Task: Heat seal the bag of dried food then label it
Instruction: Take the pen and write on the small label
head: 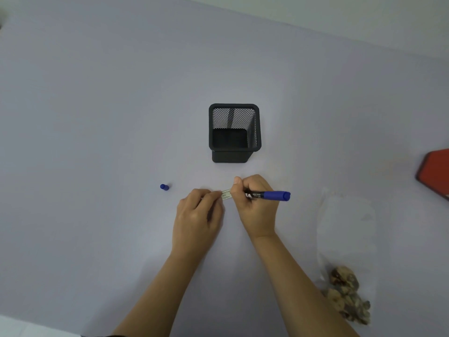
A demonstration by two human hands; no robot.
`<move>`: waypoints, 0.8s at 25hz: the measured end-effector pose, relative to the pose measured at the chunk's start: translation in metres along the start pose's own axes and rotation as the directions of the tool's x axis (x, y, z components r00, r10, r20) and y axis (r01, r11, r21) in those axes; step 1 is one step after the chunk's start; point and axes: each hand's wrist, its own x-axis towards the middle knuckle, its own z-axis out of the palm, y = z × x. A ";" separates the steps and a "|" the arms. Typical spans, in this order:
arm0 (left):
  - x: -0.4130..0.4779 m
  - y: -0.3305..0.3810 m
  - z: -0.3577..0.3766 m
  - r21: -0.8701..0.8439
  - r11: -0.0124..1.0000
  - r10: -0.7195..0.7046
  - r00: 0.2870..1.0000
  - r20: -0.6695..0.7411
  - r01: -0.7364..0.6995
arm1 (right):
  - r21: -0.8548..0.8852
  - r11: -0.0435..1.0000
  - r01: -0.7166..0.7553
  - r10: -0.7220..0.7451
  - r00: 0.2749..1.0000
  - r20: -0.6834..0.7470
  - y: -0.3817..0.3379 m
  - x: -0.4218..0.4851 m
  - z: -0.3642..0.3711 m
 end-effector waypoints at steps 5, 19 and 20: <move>-0.001 -0.001 0.000 -0.001 1.000 0.007 1.000 0.014 -0.007 | -0.009 1.000 -0.009 0.010 1.000 0.019 0.001 -0.001 0.001; 0.000 -0.001 0.000 -0.012 1.000 0.007 1.000 0.017 -0.007 | 0.009 1.000 -0.026 0.027 0.990 -0.142 -0.003 0.004 0.000; 0.000 -0.001 0.000 -0.018 1.000 0.001 1.000 0.020 -0.001 | 0.022 0.999 -0.040 0.043 0.987 -0.155 -0.004 0.006 -0.002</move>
